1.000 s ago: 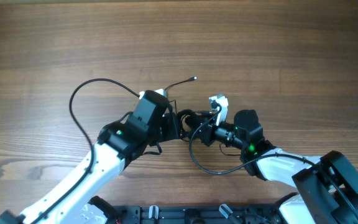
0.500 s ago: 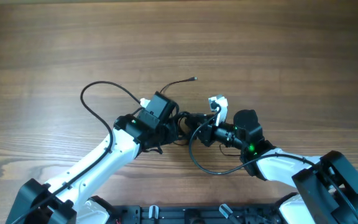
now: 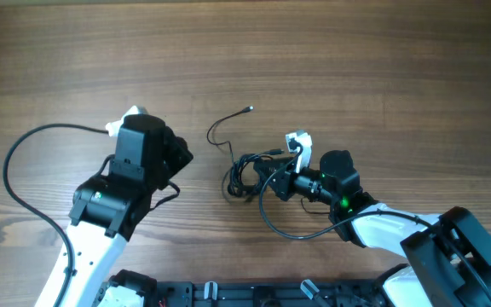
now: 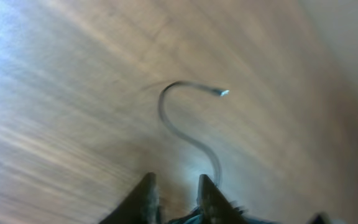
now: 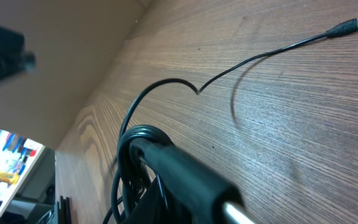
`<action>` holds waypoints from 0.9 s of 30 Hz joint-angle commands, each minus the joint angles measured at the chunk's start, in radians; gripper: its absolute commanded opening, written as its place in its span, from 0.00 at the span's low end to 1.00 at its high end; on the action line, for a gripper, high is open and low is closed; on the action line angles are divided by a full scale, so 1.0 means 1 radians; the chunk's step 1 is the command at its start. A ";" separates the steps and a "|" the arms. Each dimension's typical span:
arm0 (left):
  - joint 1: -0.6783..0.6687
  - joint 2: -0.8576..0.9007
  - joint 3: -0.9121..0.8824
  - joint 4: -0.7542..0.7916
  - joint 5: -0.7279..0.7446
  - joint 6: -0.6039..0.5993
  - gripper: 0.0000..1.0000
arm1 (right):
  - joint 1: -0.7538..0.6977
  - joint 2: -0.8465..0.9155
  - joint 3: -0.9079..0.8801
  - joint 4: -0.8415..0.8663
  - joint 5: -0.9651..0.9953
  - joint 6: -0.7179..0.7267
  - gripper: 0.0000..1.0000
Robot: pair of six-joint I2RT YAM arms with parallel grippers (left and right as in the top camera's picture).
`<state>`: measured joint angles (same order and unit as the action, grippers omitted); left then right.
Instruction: Untangle cables
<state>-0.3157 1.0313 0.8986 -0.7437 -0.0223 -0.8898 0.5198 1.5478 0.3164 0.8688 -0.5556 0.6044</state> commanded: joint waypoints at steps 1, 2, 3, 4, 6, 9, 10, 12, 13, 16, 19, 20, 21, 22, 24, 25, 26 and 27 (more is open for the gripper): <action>0.004 0.026 0.010 -0.060 -0.012 -0.009 0.60 | -0.002 0.006 0.000 0.006 0.008 0.001 0.14; 0.004 0.037 0.009 -0.069 0.013 -0.009 0.63 | -0.002 0.006 0.000 0.005 0.008 0.001 0.14; 0.004 0.047 0.009 -0.071 0.049 -0.009 0.64 | -0.002 0.006 0.000 0.006 0.008 0.001 0.14; 0.003 0.061 0.009 -0.069 0.101 -0.009 0.64 | -0.002 0.006 0.000 0.006 0.008 0.001 0.15; 0.003 0.098 0.009 -0.070 0.190 -0.008 0.66 | -0.002 0.006 0.000 0.005 0.008 0.001 0.18; -0.014 0.167 0.008 -0.074 0.217 -0.008 0.66 | -0.002 0.006 0.000 0.002 0.008 0.001 0.18; -0.033 0.191 0.008 -0.071 0.216 -0.008 0.65 | -0.002 0.006 0.000 0.002 0.008 0.002 0.18; -0.094 0.241 0.008 -0.042 0.216 0.029 0.64 | -0.002 0.006 0.000 0.001 0.008 0.001 0.13; -0.119 0.256 0.008 -0.029 0.216 0.064 0.65 | -0.002 0.006 0.000 -0.001 0.008 0.001 0.12; -0.193 0.295 0.008 0.008 0.193 0.127 0.66 | -0.002 0.006 0.000 -0.009 0.008 0.002 0.05; -0.239 0.314 0.008 0.050 0.178 0.127 0.66 | -0.002 0.006 0.000 -0.009 0.008 0.052 0.04; -0.251 0.319 0.008 0.063 0.178 0.127 0.66 | -0.002 0.006 0.000 -0.009 0.007 0.072 0.04; -0.261 0.325 0.008 0.073 0.169 0.128 0.67 | -0.002 0.006 0.000 -0.009 0.005 0.080 0.04; -0.268 0.330 0.008 0.075 0.154 0.128 0.67 | -0.002 0.006 0.000 -0.009 -0.001 0.079 0.04; -0.283 0.348 0.007 0.071 0.096 0.127 0.66 | -0.002 0.006 0.000 -0.008 -0.023 0.079 0.04; -0.285 0.356 0.003 0.070 0.076 0.127 0.66 | -0.005 0.006 0.000 -0.008 -0.033 0.080 0.04; -0.285 0.362 -0.002 0.062 0.058 0.127 0.63 | -0.011 0.006 0.000 -0.005 -0.044 0.080 0.04; -0.285 0.366 -0.006 0.048 0.031 0.127 0.59 | -0.021 0.006 0.000 0.000 -0.058 0.080 0.04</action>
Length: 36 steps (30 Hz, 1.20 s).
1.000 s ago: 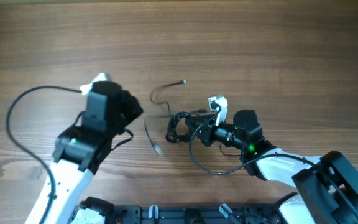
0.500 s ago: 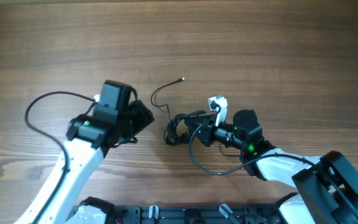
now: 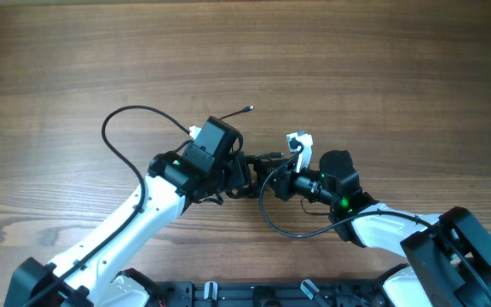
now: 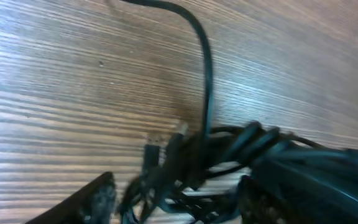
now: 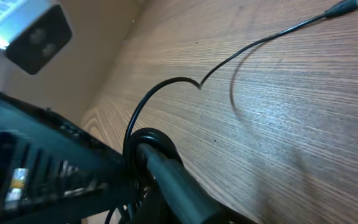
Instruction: Untangle cables
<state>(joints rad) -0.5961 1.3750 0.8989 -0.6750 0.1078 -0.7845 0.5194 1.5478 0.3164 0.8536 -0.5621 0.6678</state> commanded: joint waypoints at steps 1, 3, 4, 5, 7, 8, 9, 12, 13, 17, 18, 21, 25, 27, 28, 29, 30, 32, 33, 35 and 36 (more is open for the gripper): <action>-0.004 0.025 -0.012 -0.028 -0.123 0.022 0.53 | -0.035 0.006 0.000 0.023 -0.081 0.017 0.04; -0.004 0.026 -0.025 -0.021 -0.136 0.021 0.51 | -0.066 0.006 0.000 0.047 -0.152 0.067 0.04; -0.004 0.026 -0.032 -0.005 -0.136 0.017 0.48 | -0.074 0.006 0.000 0.063 -0.175 0.105 0.04; -0.004 0.026 -0.040 0.019 -0.135 0.008 0.45 | -0.076 0.006 0.000 0.081 -0.187 0.137 0.04; -0.005 0.026 -0.058 0.077 -0.127 -0.048 0.36 | -0.076 0.006 0.000 0.129 -0.217 0.192 0.04; -0.005 0.026 -0.067 0.105 -0.124 -0.069 0.24 | -0.076 0.006 0.000 0.143 -0.231 0.205 0.04; -0.005 0.026 -0.073 0.124 -0.124 -0.083 0.11 | -0.076 0.006 0.000 0.145 -0.240 0.208 0.04; -0.004 0.027 -0.075 0.130 -0.129 -0.087 0.04 | -0.076 0.006 0.000 0.126 -0.240 0.193 0.08; -0.004 0.026 -0.075 0.129 -0.147 -0.081 0.04 | -0.076 0.006 0.000 0.114 -0.240 0.175 0.14; 0.000 -0.005 -0.075 0.117 -0.177 0.066 0.04 | -0.076 0.006 0.000 -0.023 -0.114 0.091 0.43; 0.000 -0.021 -0.075 0.106 -0.177 0.121 0.04 | -0.076 0.006 0.000 -0.068 -0.058 0.092 0.48; 0.000 -0.050 -0.075 0.088 -0.179 0.393 0.04 | -0.076 0.006 0.000 -0.134 0.068 0.151 0.69; 0.000 -0.051 -0.075 0.068 -0.193 0.556 0.04 | -0.076 0.006 0.000 -0.129 0.072 0.169 0.76; 0.000 -0.051 -0.076 0.069 -0.202 0.576 0.05 | -0.076 0.006 0.000 -0.124 0.067 0.166 0.76; 0.000 -0.048 -0.076 0.069 -0.229 0.576 0.05 | -0.076 0.006 0.000 -0.114 0.058 0.138 0.77; 0.000 -0.046 -0.076 0.069 -0.250 0.576 0.04 | -0.076 0.006 0.000 -0.106 0.047 0.114 0.76; 0.000 -0.042 -0.076 0.067 -0.263 0.576 0.04 | -0.076 0.005 0.000 -0.074 0.003 0.077 0.76; 0.000 -0.035 -0.076 0.059 -0.263 0.575 0.04 | -0.078 0.005 0.000 -0.029 -0.077 0.048 0.73; 0.000 -0.033 -0.076 0.053 -0.263 0.575 0.04 | -0.088 0.005 0.000 0.003 -0.149 0.026 0.67; 0.000 -0.024 -0.077 0.049 -0.262 0.568 0.04 | -0.118 0.005 0.000 0.051 -0.262 0.012 0.57; 0.000 -0.018 -0.077 0.048 -0.262 0.568 0.04 | -0.147 0.005 0.000 0.081 -0.326 0.013 0.53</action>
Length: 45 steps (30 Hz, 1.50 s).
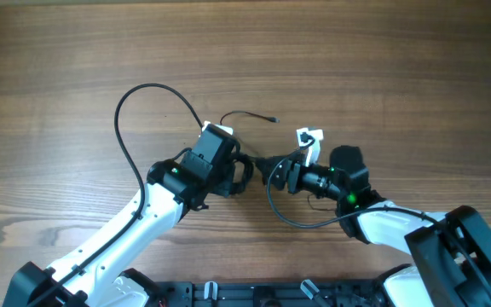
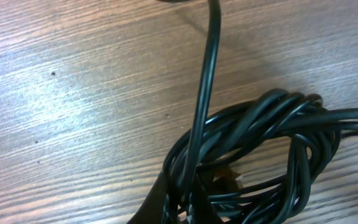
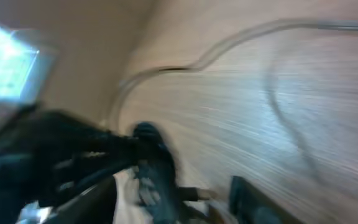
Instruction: Untangle cables
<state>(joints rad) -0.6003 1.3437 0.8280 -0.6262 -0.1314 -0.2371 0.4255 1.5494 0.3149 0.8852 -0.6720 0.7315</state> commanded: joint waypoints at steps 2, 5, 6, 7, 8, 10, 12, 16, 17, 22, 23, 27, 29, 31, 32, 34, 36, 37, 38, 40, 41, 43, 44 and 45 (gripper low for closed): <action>0.005 0.027 -0.006 0.000 -0.023 0.020 0.04 | -0.094 0.004 0.001 0.070 -0.270 -0.051 0.52; 0.005 0.031 -0.006 0.016 0.006 0.020 0.04 | -0.103 0.004 0.001 0.065 -0.264 -0.051 0.52; 0.005 0.031 -0.006 0.030 0.037 0.020 0.04 | -0.096 0.004 0.001 0.069 -0.261 -0.050 0.52; 0.005 0.031 -0.006 0.047 0.078 0.020 0.04 | -0.084 0.004 0.001 0.068 -0.246 -0.050 0.52; 0.005 0.031 -0.006 0.058 0.107 0.020 0.04 | -0.071 0.004 0.001 0.068 -0.222 -0.051 0.52; 0.005 0.031 -0.006 0.066 0.144 0.020 0.04 | -0.042 0.004 0.001 0.061 -0.164 -0.052 0.51; 0.005 0.031 -0.006 0.056 0.185 0.020 0.04 | -0.008 0.004 0.001 0.032 -0.061 -0.052 0.46; 0.005 0.031 -0.006 0.051 0.255 0.020 0.04 | 0.023 0.005 0.001 -0.001 0.022 -0.054 0.22; 0.005 0.031 -0.006 0.051 0.259 0.019 0.04 | 0.023 0.005 0.001 0.000 0.021 -0.053 0.14; 0.005 0.031 -0.006 0.050 0.171 -0.065 0.04 | 0.023 0.005 0.001 0.051 -0.101 -0.050 0.05; 0.005 0.031 -0.006 0.045 0.100 -0.146 0.04 | 0.023 0.005 0.001 0.081 -0.137 -0.045 0.05; 0.023 0.031 -0.006 0.043 -0.039 -0.409 0.04 | 0.023 0.005 0.001 0.131 -0.173 0.042 0.05; 0.026 0.031 -0.006 0.061 -0.038 -0.502 0.04 | 0.024 0.005 0.001 0.114 -0.172 0.066 0.05; 0.023 0.031 -0.006 0.096 -0.003 -0.567 0.04 | 0.039 0.005 0.001 0.056 -0.136 0.056 0.04; 0.017 0.031 -0.006 0.121 0.040 -0.560 0.04 | 0.046 0.005 0.001 0.025 -0.103 0.057 0.04; -0.003 0.031 -0.006 0.164 0.119 -0.550 0.04 | 0.065 0.005 0.001 -0.031 -0.014 0.057 0.05; -0.034 0.031 -0.006 0.194 0.159 -0.522 0.04 | 0.075 0.005 0.001 -0.041 0.034 0.057 0.05; -0.051 0.031 -0.006 0.205 0.174 -0.492 0.04 | 0.076 0.005 0.001 -0.041 0.049 0.057 0.05; -0.082 0.031 -0.006 0.210 0.187 -0.448 0.04 | 0.076 0.005 0.001 -0.050 0.074 0.058 0.04; -0.130 0.031 -0.006 0.204 0.187 -0.394 0.04 | 0.076 0.005 0.001 -0.079 0.114 0.069 0.04; -0.151 0.031 -0.006 0.204 0.187 -0.377 0.04 | 0.076 0.005 0.001 -0.101 0.142 0.087 0.05; -0.194 0.031 -0.006 0.209 0.187 -0.369 0.04 | 0.076 0.005 0.001 -0.143 0.195 0.114 0.05; -0.210 0.031 -0.006 0.217 0.188 -0.369 0.04 | 0.075 0.005 0.001 -0.156 0.212 0.118 0.06; -0.221 0.031 -0.006 0.227 0.190 -0.369 0.04 | 0.075 0.005 0.001 -0.157 0.212 0.119 0.09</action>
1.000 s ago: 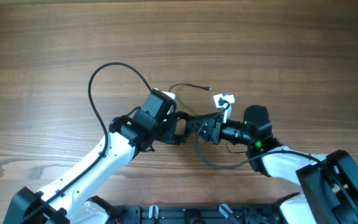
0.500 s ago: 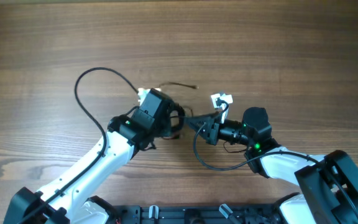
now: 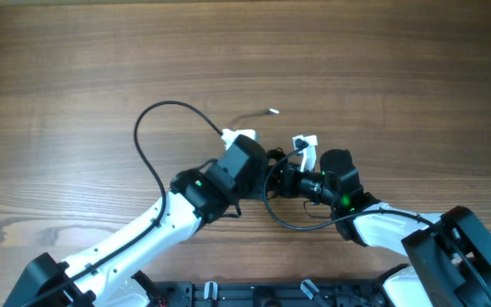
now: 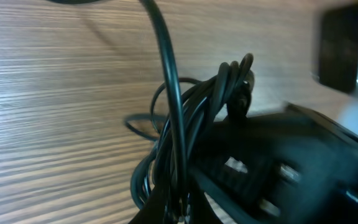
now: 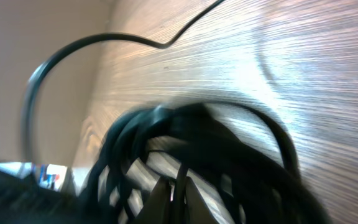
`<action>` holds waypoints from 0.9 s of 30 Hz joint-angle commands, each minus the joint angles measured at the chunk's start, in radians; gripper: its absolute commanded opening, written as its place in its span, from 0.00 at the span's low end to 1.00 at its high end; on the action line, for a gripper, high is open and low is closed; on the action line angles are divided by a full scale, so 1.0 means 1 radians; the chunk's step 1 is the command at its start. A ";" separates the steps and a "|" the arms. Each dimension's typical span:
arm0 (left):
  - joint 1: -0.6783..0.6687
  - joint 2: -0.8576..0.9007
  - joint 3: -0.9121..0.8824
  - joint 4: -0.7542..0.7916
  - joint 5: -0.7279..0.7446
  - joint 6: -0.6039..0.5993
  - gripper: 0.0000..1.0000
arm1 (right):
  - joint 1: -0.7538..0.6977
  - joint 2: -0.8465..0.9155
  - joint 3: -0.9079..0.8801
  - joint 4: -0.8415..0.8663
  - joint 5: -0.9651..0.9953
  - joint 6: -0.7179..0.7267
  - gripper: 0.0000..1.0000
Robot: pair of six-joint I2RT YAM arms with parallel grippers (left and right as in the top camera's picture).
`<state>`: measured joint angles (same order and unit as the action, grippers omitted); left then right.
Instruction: Untangle cables
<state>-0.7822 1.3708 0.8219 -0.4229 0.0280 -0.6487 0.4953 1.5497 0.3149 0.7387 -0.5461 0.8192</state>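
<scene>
A knotted bundle of black cable (image 3: pixel 270 179) sits mid-table between my two grippers. One thin strand runs from it up to a small plug (image 3: pixel 273 111). My left gripper (image 3: pixel 259 174) comes in from the left and is shut on strands of the bundle; its wrist view shows the left gripper (image 4: pixel 174 208) pinching a strand, with coils (image 4: pixel 219 93) rising above it. Facing it from the right, my right gripper (image 3: pixel 282 181) is also shut on a strand. Its wrist view shows the right gripper (image 5: pixel 178 198) under the blurred coils (image 5: pixel 204 134).
The wooden table (image 3: pixel 399 68) stretches all round. The left arm's own lead (image 3: pixel 147 119) loops up at the left, and the right arm's lead (image 3: pixel 292 223) hangs below the grippers. A black rail (image 3: pixel 228 294) runs along the front edge.
My left gripper has moved right, so both grippers now sit almost against each other at the bundle. The thin strand's plug lies slightly farther back. Both grippers stay shut on cable.
At first my left gripper was off to the left while the right one held the bundle. Then the left gripper stood open around the bundle. After that it was shut on strands, and the plug end had shifted right. Now both hold the bundle close together.
</scene>
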 commanded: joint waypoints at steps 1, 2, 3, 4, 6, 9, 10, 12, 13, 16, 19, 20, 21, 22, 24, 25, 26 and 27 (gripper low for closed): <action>-0.048 0.004 0.000 0.036 0.036 0.043 0.04 | 0.006 0.004 0.001 -0.010 0.086 0.039 0.16; -0.052 0.004 0.000 0.041 0.034 0.043 0.04 | 0.005 0.004 0.001 -0.011 0.085 0.048 0.22; -0.051 0.004 0.000 0.040 0.032 0.043 0.04 | 0.005 0.004 0.001 -0.011 0.085 0.048 0.29; -0.042 0.004 0.000 0.034 0.010 0.037 0.04 | 0.005 0.004 0.001 -0.010 0.085 0.047 0.43; -0.010 0.004 0.000 -0.001 -0.095 -0.050 0.04 | 0.003 0.004 0.001 -0.010 0.081 0.048 0.73; 0.062 0.003 0.000 -0.074 -0.253 -0.312 0.04 | -0.009 0.004 0.001 -0.010 0.055 0.048 1.00; 0.086 0.003 0.000 -0.090 -0.262 -0.371 0.04 | -0.016 0.004 0.001 -0.008 0.039 0.048 1.00; 0.148 0.003 0.000 -0.116 -0.254 -0.488 0.04 | -0.025 0.004 0.001 -0.008 0.032 0.048 1.00; 0.166 0.003 0.000 -0.120 -0.249 -0.529 0.04 | -0.026 0.004 0.001 -0.008 0.032 0.048 1.00; 0.206 0.002 0.000 -0.120 -0.241 -0.772 0.04 | -0.026 0.004 0.001 -0.007 0.014 0.048 1.00; 0.216 0.002 0.000 -0.102 -0.201 -1.022 0.15 | -0.025 0.004 0.001 0.026 -0.053 0.043 0.98; 0.216 0.002 0.000 -0.086 -0.200 -1.128 0.10 | -0.025 0.004 0.001 0.031 -0.077 0.040 0.98; 0.216 0.002 0.000 -0.075 -0.189 -1.232 0.08 | -0.024 0.004 0.001 0.029 -0.085 0.042 0.98; 0.216 0.002 0.000 -0.063 -0.166 -1.329 0.08 | -0.022 0.004 0.001 0.022 -0.084 0.049 0.98; 0.216 0.002 0.000 -0.031 -0.109 -1.479 0.09 | -0.022 0.004 0.001 -0.013 -0.075 0.100 1.00; 0.216 0.002 0.000 -0.011 -0.089 -1.517 0.08 | -0.021 0.004 0.001 -0.039 -0.056 0.153 1.00; 0.216 0.002 0.000 0.021 -0.068 -1.533 0.06 | -0.021 0.004 0.001 -0.073 -0.027 0.219 1.00; 0.216 0.002 0.000 0.052 -0.050 -1.533 0.04 | -0.021 0.004 0.001 -0.095 -0.002 0.250 1.00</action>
<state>-0.5735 1.3716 0.8215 -0.4259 -0.1043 -1.9675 0.4744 1.5497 0.3149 0.6827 -0.5930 0.9291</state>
